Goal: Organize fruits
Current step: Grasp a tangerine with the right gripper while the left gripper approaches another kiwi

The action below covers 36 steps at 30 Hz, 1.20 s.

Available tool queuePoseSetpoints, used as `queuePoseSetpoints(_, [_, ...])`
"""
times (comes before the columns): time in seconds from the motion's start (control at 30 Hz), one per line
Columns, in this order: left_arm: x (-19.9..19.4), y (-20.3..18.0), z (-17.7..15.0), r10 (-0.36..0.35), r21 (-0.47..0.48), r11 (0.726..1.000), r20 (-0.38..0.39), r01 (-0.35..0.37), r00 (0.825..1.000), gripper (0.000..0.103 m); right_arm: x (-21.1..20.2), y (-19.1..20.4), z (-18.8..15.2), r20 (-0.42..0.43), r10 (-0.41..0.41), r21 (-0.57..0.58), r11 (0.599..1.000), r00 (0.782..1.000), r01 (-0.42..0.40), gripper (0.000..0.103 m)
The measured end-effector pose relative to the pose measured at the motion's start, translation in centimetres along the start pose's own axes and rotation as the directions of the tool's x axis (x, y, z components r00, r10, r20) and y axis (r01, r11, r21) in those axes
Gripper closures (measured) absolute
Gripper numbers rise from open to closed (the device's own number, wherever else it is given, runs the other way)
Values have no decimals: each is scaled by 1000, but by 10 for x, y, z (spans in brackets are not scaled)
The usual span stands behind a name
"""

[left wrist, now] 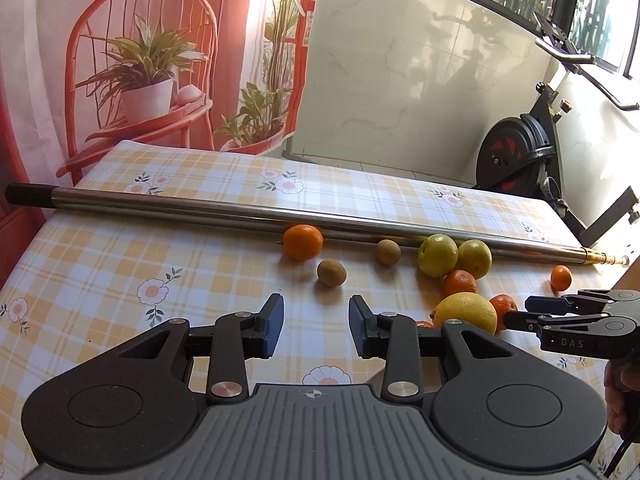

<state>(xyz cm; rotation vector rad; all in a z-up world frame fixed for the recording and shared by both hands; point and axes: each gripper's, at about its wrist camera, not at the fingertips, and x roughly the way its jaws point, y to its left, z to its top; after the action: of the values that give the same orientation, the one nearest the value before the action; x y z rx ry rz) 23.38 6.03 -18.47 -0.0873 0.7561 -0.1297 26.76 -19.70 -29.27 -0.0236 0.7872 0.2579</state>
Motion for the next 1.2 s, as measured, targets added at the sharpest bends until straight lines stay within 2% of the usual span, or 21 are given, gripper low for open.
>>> queuePoseSetpoints(0.5, [16,4,4,2,-15,1000,-30,-3,1000,65,29,7,6,-38,46,-10,999,998,-47,64])
queuePoseSetpoints(0.97, [17,5,5,3,-26,1000,-36,-4,999,65,28,3,-3,-40,56,51,997,998,-54,68])
queuePoseSetpoints(1.2, [17,4,6,0,-29,1000,-39,-1,999,65,15,7,-7,-9,50,65,997,999,-49,68])
